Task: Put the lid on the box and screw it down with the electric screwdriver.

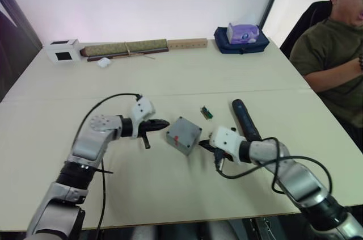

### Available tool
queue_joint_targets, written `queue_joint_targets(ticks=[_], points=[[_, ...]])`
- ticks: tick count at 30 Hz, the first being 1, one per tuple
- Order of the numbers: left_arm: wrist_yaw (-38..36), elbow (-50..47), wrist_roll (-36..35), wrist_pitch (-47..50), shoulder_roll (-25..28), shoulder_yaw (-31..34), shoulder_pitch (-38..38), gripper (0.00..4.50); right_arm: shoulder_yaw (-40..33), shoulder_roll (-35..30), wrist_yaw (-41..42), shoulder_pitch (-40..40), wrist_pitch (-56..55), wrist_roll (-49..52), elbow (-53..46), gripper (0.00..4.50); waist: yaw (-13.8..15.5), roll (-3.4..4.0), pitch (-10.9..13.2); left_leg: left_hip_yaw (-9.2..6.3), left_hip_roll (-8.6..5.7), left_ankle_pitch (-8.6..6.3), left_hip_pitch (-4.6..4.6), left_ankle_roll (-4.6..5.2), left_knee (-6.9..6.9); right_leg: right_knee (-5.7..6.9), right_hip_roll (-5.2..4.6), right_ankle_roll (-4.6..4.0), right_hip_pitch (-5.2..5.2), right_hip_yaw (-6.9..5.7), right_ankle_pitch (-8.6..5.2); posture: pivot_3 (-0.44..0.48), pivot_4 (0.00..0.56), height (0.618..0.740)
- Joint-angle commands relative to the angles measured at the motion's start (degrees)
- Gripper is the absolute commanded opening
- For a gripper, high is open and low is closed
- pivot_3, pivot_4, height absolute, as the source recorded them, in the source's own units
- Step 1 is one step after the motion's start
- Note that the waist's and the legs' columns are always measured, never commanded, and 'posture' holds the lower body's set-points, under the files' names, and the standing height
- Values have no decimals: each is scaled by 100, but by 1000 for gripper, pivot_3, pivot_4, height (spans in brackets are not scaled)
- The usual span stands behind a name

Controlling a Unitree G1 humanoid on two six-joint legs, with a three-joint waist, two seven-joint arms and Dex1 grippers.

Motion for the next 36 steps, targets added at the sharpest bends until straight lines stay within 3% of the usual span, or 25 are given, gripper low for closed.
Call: queue_joint_targets(ticks=[1, 14, 24, 36], points=[[-140, -116, 161, -124, 28, -250, 46, 0, 116, 231, -83, -337, 316, -141, 12, 12, -1, 2, 1, 0, 1, 0, -1, 0, -1, 1, 2, 1, -3, 0, 1, 0, 150, 740], [-411, -1608, -369, 1318, 529, -2, 251, 0, 492, 584, 530, -878, 544, -81, 238, 12, -18, 2, 5, -2, 1, 0, -8, 0, -2, 0, -1, 2, -8, -5, 0, 0, 150, 740], [-396, -1940, -450, 1420, 1095, 306, 849, 0, 601, 886, 809, -1229, 441, -90, 473, 12, -19, 8, 20, -3, 4, 0, -8, 0, -8, 2, -2, 1, -13, -9, -1, 0, 150, 740], [-153, -2008, -381, 1352, 1157, 405, 1155, 0, 694, 875, 1159, -1343, 480, -85, 491, 12, -20, 9, 23, -3, 3, 0, -9, 0, -8, 0, -4, -6, -13, -10, -4, 0, 150, 740]])
